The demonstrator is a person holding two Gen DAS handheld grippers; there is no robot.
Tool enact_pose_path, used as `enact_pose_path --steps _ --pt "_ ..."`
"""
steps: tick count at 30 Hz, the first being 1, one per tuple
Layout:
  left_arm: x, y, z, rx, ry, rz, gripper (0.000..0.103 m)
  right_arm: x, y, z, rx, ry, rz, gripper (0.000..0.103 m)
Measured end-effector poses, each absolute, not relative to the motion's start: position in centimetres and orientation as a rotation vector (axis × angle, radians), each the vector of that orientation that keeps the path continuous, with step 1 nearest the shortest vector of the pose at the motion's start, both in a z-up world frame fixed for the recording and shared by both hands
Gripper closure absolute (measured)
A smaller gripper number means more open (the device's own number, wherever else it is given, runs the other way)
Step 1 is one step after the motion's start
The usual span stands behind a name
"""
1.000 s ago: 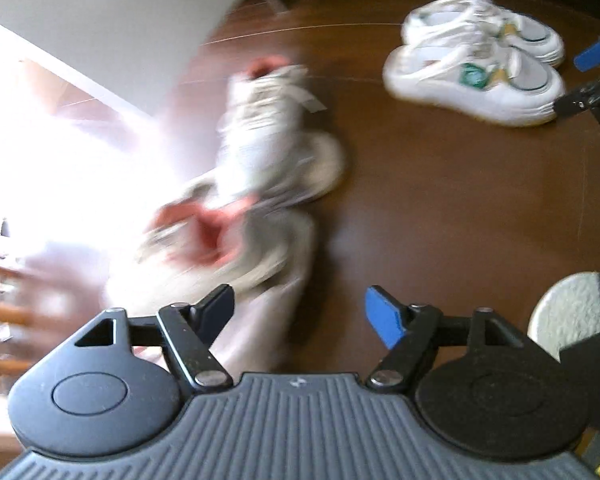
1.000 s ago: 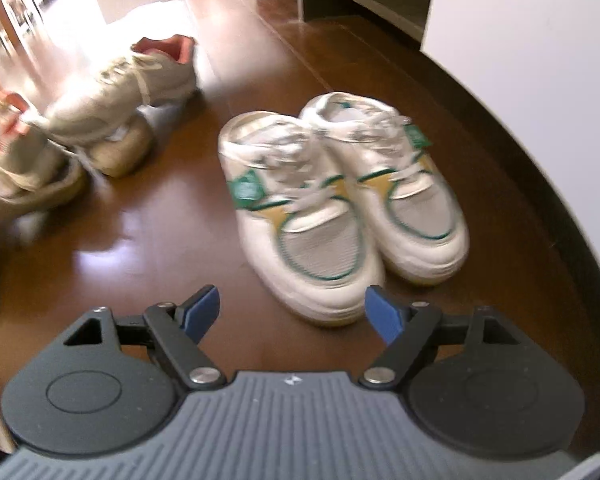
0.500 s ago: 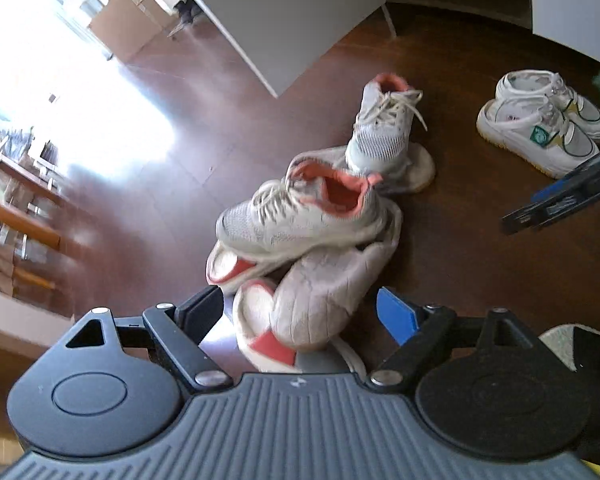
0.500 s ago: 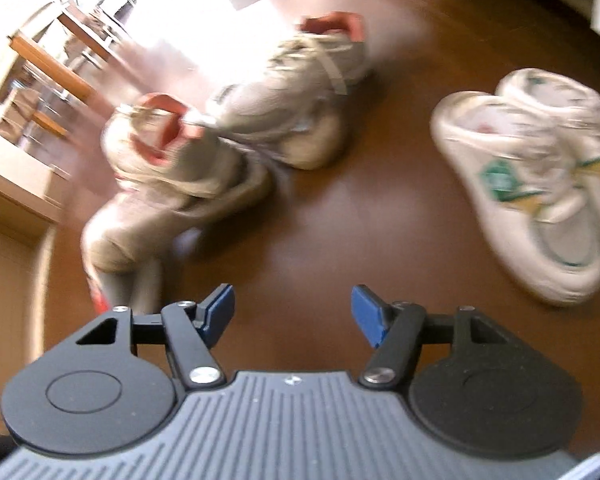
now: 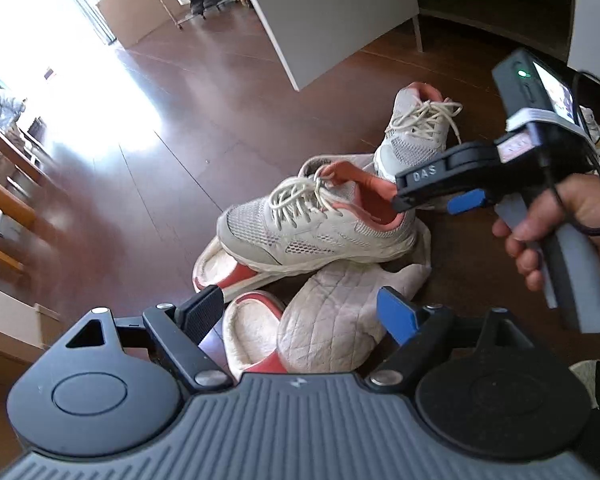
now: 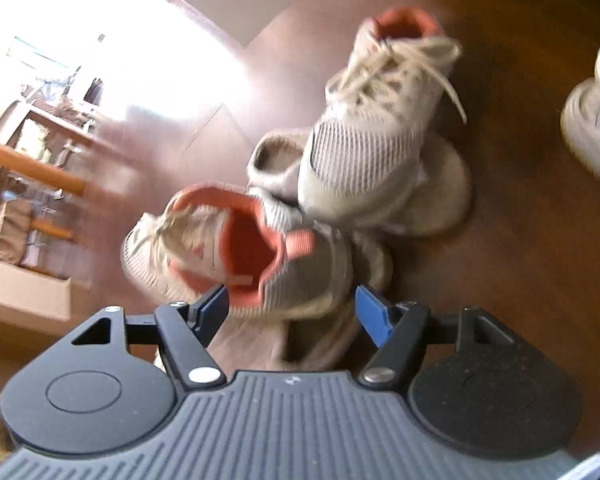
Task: Organize scattered shoes
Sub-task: 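Close the right tool on the grey pink-lined sneaker collar and lift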
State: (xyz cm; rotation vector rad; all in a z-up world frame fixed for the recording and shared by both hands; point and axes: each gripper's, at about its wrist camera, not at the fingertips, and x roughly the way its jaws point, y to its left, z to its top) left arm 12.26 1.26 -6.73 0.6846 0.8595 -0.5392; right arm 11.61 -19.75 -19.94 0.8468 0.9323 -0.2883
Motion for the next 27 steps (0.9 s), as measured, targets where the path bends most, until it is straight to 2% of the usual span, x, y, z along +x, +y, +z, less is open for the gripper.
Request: enact_pose_path --steps 3,4,5,11,16,18,21,24,27 --pt "13.1 1.4 -8.2 0.681 0.889 -0.530 0.017 13.3 -19.4 -21.5 0.875 0.975 -0.311 0.037" --pt "13.2 1.4 -8.4 0.683 0.893 -0.526 0.017 13.5 -19.6 -22.0 0.870 0.990 -0.306 0.045" --pt "13.2 1.5 -8.6 0.688 0.894 -0.523 0.017 13.7 -19.7 -22.5 0.865 1.003 -0.300 0.069" --pt "13.0 1.9 -7.7 0.718 0.849 -0.496 0.017 12.8 -19.6 -20.6 0.803 0.915 -0.212 0.070" --pt "12.0 2.3 -4.8 0.700 0.792 -0.519 0.017 8.2 -24.8 -17.2 0.889 0.862 -0.044 0.071" --pt "11.3 2.2 -3.7 0.693 0.770 -0.555 0.017 6.5 -26.8 -15.7 0.811 0.852 0.063 0.071" --pt "10.3 1.4 -3.5 0.668 0.793 -0.631 0.016 4.6 -29.3 -13.8 0.576 0.889 0.192 0.071" --pt "9.6 -0.9 -6.0 0.699 0.887 -0.700 0.016 4.1 -30.9 -13.0 0.257 0.980 0.319 0.071" --pt "8.0 -3.5 -8.9 0.762 0.952 -0.794 0.016 4.6 -30.1 -15.8 -0.128 1.111 0.496 0.069"
